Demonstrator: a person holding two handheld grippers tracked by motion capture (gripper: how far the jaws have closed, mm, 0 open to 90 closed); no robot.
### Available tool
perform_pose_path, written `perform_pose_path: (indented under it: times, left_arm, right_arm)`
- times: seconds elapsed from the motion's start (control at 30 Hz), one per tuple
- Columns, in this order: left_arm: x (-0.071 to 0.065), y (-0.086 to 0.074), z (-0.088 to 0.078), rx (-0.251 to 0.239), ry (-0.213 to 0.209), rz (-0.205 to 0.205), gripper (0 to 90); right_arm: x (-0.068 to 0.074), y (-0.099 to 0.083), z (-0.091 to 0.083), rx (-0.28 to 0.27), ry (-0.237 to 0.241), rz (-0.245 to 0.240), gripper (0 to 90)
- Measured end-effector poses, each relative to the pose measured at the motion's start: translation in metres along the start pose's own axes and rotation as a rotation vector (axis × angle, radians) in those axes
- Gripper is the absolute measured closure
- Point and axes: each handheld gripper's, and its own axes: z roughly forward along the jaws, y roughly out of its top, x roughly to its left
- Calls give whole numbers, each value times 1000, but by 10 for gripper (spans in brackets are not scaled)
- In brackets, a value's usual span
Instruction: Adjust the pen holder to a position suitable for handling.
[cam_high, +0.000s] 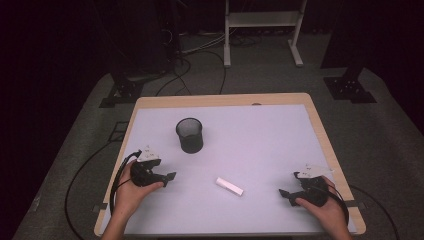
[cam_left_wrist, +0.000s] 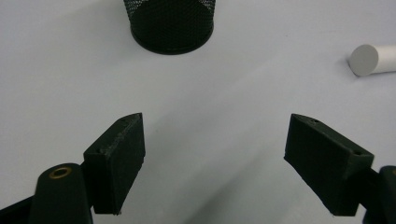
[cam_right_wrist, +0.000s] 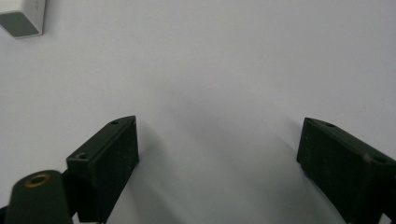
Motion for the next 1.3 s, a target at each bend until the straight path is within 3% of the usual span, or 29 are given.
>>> perform_pose_path:
  times: [1.3]
  left_arm:
    - [21, 59, 1, -10, -5, -13, 261]
  right_arm:
    - [0, 0, 0, 0, 0, 1, 116]
